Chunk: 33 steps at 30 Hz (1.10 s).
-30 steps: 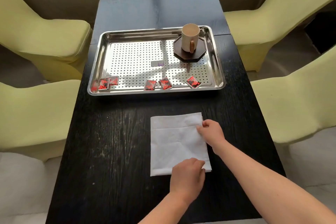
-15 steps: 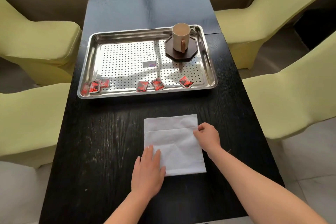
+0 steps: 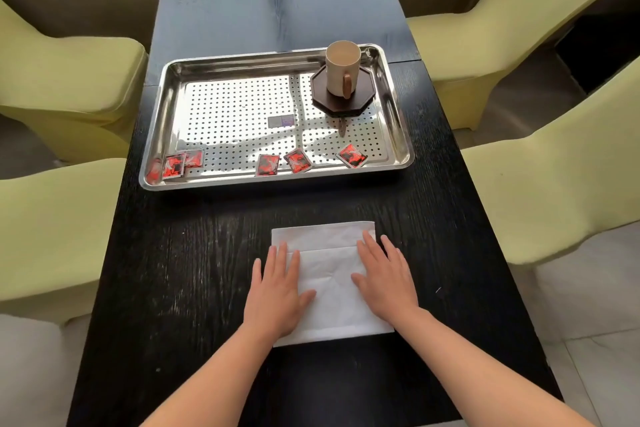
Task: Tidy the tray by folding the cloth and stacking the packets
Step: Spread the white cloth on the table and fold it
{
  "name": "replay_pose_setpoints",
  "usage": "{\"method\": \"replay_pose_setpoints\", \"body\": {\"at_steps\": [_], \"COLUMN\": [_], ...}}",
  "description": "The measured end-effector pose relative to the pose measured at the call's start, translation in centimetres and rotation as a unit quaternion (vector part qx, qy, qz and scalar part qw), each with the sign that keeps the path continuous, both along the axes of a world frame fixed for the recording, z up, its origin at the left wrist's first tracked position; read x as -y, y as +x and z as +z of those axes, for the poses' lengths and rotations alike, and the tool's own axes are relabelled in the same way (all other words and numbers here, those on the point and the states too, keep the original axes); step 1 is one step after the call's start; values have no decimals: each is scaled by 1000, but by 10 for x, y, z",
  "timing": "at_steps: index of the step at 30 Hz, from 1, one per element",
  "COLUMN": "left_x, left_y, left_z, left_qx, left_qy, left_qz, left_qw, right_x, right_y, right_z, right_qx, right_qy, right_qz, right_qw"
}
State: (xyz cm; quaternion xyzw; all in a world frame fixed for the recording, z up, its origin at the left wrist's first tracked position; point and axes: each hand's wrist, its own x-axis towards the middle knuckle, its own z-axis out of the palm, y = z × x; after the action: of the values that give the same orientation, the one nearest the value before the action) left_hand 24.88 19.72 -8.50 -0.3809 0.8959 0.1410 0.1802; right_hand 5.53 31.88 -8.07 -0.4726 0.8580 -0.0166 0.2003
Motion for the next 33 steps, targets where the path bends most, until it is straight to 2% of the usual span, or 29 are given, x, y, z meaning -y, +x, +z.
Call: {"method": "replay_pose_setpoints", "body": {"at_steps": [5,9,11,13,15,16,21,25,28,31,33], "left_x": [2,-18,-34,-44,-47,-48,-45,-39,-36,-35,-36], "left_y": [10,13,21,31,35,36,37,40,47,53,56], "left_z": [-6,9,17,18,19,19,22,21,19,24,25], "left_qx": [12,-60,-116,-150,-141,-128,-117,-155,-189,-216,-225], "left_qy": [-7,5,17,62,133,153,171,208,240,301,315], "left_qz": [3,124,215,319,426,449,461,527,547,568,567], "left_qw": [1000,990,969,934,884,871,863,810,779,735,727], "right_x": [-6,-25,-39,-50,-54,-54,-48,-44,-44,-46,-48], "right_y": [-5,3,10,17,22,23,24,23,24,26,28], "right_z": [-2,12,18,21,24,26,31,34,36,38,39], "right_qx": [-9,3,8,57,115,130,146,162,169,156,160], "right_qy": [13,-27,-58,-67,-51,-41,3,45,30,10,5], "right_qz": [26,-56,-111,-166,-224,-240,-270,-290,-309,-313,-315], "right_qw": [1000,998,992,982,966,961,952,942,935,937,936]}}
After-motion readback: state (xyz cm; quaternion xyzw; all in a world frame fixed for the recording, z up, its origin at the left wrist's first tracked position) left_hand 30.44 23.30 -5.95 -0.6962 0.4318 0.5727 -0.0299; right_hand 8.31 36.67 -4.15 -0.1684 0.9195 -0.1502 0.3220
